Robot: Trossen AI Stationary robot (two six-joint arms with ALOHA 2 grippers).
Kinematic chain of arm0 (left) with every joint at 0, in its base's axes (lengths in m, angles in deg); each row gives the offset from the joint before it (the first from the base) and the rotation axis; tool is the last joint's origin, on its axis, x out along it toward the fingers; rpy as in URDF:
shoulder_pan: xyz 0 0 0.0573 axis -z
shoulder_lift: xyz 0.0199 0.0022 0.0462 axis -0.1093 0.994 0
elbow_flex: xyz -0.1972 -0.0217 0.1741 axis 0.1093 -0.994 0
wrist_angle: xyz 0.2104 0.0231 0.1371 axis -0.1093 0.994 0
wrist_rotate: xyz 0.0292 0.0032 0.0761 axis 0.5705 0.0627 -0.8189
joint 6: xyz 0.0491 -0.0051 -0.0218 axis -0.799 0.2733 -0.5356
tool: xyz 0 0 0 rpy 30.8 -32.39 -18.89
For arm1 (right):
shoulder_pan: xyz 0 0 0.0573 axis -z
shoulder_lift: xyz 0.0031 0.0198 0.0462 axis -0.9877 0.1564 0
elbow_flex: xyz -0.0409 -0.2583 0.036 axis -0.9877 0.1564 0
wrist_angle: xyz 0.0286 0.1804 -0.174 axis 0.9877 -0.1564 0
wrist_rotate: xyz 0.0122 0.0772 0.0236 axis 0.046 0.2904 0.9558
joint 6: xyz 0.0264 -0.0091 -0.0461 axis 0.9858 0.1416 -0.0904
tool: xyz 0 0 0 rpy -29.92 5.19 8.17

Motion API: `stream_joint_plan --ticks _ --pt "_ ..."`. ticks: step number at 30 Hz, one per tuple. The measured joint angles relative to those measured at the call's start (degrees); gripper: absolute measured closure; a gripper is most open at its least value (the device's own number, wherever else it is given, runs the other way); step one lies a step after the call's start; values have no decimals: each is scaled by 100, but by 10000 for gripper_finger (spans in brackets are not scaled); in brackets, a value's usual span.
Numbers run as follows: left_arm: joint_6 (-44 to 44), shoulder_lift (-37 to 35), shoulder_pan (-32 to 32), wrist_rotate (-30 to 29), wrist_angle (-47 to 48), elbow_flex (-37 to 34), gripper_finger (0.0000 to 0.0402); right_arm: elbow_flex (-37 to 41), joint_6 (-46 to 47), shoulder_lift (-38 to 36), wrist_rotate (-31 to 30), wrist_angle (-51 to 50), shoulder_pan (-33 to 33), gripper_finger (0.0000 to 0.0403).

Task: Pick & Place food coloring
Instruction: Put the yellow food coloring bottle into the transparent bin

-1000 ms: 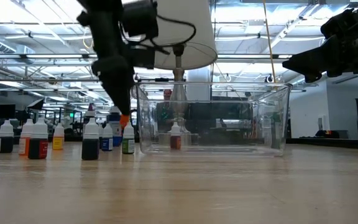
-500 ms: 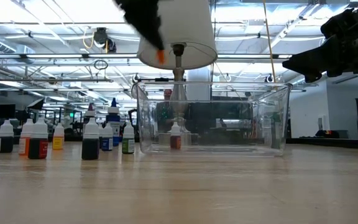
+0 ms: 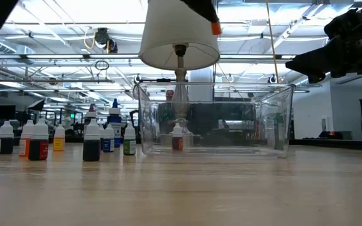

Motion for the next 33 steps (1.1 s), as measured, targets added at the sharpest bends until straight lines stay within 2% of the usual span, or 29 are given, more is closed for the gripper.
stream_joint_plan --ticks 3,7,9,14,22,26,33 --pt "-46 391 -72 249 -29 391 338 -1 0 0 0 1 0 289" --pt "80 675 -239 1097 83 321 328 -2 0 0 -1 1 0 289" --pt "204 817 -293 1286 83 196 328 -1 0 2 -1 0 0 289" --pt "254 1070 -314 1354 -136 -381 338 -2 0 0 -1 2 0 289" --pt "292 1093 -331 1533 -1556 -1877 334 0 0 2 -1 0 0 289" --pt "385 1082 -351 1732 -1865 -2184 338 -1 0 2 0 0 0 289" --pt "443 1079 -356 1722 -1852 -2219 331 -2 0 2 -1 1 0 289"
